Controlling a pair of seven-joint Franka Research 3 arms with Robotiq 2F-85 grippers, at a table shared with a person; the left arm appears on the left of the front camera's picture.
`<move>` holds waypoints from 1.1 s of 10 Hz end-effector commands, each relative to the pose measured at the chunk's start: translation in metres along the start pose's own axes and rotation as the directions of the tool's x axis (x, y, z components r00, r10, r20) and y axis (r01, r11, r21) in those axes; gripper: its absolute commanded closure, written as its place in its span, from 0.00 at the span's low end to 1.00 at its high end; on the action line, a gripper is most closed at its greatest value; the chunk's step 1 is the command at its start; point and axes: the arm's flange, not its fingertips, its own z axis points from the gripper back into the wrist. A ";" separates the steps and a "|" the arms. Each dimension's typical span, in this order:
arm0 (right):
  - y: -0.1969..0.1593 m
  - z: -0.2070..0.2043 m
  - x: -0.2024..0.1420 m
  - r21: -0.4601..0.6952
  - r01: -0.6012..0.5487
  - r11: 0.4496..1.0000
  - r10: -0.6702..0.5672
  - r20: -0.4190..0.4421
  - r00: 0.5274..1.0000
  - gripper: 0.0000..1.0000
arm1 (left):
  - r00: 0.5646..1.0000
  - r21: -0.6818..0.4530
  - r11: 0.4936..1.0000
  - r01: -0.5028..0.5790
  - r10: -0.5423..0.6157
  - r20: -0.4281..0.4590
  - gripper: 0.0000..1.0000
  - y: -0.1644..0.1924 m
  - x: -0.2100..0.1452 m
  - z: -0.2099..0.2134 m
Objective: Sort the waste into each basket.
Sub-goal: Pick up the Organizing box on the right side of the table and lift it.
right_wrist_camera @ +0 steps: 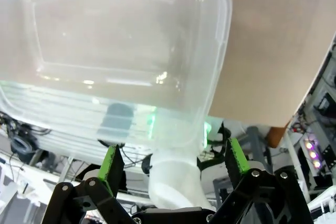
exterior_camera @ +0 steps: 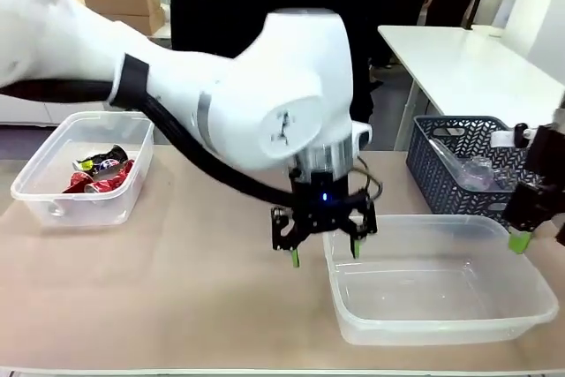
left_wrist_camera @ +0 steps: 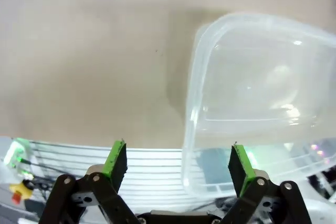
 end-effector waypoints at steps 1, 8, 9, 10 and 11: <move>0.002 -0.056 -0.006 0.012 -0.033 0.999 0.032 0.060 0.998 0.00 | 0.994 0.016 0.995 0.095 -0.096 0.048 0.00 0.009 -0.013 -0.018; -0.022 -0.151 -0.041 -0.067 0.012 0.998 -0.016 -0.069 0.997 0.00 | 0.996 0.014 0.996 0.086 -0.086 0.028 0.00 -0.002 -0.005 -0.051; -0.017 -0.158 -0.045 -0.087 0.006 0.996 -0.012 -0.067 0.998 0.00 | 0.996 0.011 0.997 0.082 -0.082 0.019 0.00 -0.003 0.001 -0.051; -0.015 -0.164 -0.049 -0.115 0.008 0.993 -0.015 -0.061 0.998 0.00 | 0.996 0.004 0.996 0.086 -0.086 0.018 0.00 -0.003 0.006 -0.050; -0.015 -0.170 -0.055 -0.119 -0.009 0.993 0.002 -0.061 0.998 0.00 | 0.995 0.002 0.996 0.092 -0.092 0.028 0.00 -0.003 0.009 -0.050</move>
